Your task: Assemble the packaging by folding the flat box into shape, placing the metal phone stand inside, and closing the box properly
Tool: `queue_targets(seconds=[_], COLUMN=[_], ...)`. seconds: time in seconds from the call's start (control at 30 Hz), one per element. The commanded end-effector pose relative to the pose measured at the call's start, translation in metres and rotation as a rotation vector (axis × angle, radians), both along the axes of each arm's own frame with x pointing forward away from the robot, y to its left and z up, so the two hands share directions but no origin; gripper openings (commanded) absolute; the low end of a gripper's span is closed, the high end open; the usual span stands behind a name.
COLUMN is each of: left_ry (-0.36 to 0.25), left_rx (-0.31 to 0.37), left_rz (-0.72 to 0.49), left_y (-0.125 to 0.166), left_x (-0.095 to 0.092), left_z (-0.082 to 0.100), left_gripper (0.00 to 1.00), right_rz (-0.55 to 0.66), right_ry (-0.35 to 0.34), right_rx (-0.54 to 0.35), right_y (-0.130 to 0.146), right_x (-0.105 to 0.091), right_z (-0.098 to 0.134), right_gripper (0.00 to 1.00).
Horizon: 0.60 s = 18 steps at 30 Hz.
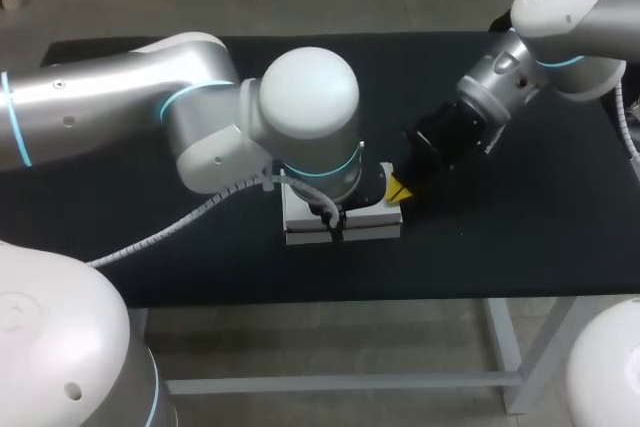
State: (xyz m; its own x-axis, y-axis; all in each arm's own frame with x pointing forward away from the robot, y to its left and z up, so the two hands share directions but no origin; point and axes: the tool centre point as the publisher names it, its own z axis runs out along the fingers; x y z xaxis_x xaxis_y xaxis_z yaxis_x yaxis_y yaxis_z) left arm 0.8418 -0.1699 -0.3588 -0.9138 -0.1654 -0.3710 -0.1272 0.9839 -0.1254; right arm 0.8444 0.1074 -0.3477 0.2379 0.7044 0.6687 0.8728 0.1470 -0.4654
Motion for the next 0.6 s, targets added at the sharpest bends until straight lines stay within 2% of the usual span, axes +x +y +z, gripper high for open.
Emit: queue_targets(seconds=[0.03,0.6], left_ry=[0.002,0.012], left_rx=[-0.001,-0.001], left_rz=[0.001,0.009], left_y=[0.0007,0.0017], left_x=[0.0012,0.0048], left_z=[-0.0008,-0.0022], left_gripper=[0.33,0.33], right_rz=[-0.005,-0.006], right_ry=[-0.016,-0.012], right_rx=[-0.009,-0.01], right_y=[0.0004,-0.004], right_x=[-0.0084,-0.0175], right_z=[0.0002,-0.0064], right_gripper=[0.0,0.0])
